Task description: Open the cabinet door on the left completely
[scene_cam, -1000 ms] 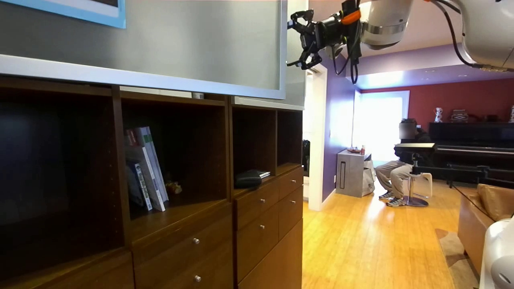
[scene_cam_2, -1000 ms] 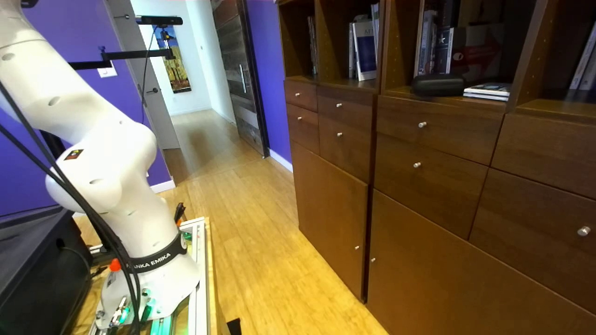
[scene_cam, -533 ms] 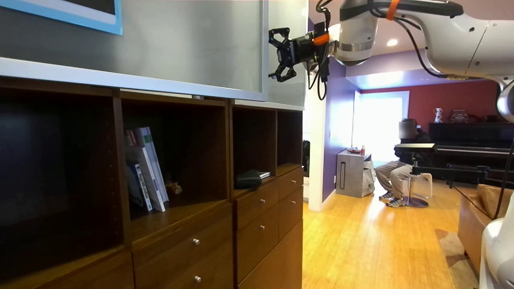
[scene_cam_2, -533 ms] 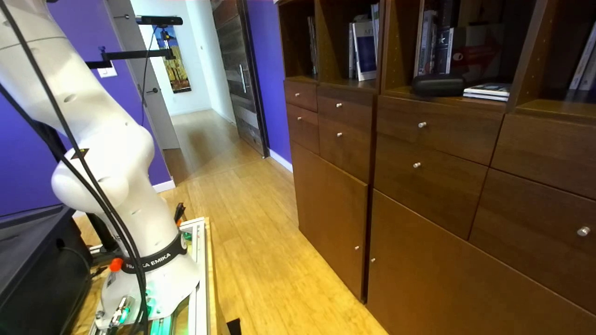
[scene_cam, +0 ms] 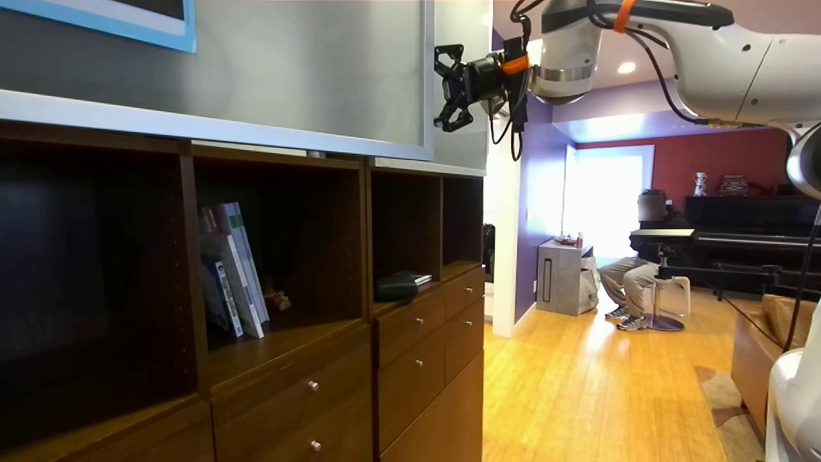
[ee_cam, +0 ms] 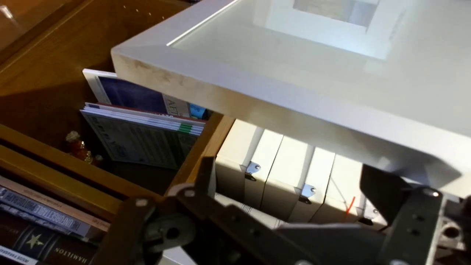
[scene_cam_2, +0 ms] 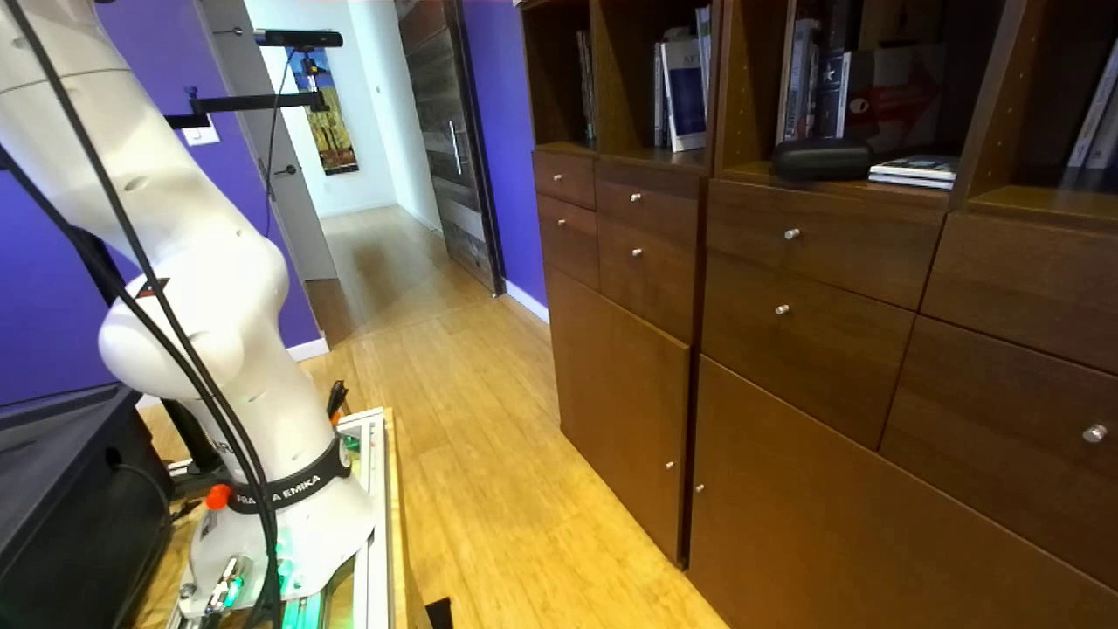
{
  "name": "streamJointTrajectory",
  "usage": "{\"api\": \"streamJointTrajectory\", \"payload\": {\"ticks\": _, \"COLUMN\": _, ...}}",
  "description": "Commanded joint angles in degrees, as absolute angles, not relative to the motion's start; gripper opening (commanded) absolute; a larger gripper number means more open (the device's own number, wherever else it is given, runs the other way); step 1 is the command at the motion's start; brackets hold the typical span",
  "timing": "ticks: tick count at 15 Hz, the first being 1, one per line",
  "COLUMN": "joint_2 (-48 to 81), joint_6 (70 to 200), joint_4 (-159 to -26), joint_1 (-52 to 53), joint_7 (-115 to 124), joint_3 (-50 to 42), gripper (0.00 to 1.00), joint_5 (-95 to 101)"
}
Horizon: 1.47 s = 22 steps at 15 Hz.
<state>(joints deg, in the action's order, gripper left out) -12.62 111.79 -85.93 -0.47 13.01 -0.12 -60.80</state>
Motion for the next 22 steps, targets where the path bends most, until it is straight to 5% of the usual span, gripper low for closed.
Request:
{"api": "streamJointTrajectory", "payload": {"ticks": 1, "joint_2": -14.2, "joint_6": 103.8, "joint_4": -86.0, "joint_1": 0.7, "joint_7": 14.2, "joint_3": -1.0, "gripper": 1.0, "joint_5": -61.7}}
{"api": "streamJointTrajectory", "payload": {"ticks": 22, "joint_2": -24.4, "joint_6": 81.9, "joint_4": -86.0, "joint_1": 2.6, "joint_7": 16.5, "joint_3": 7.1, "gripper": 1.0, "joint_5": -56.4}}
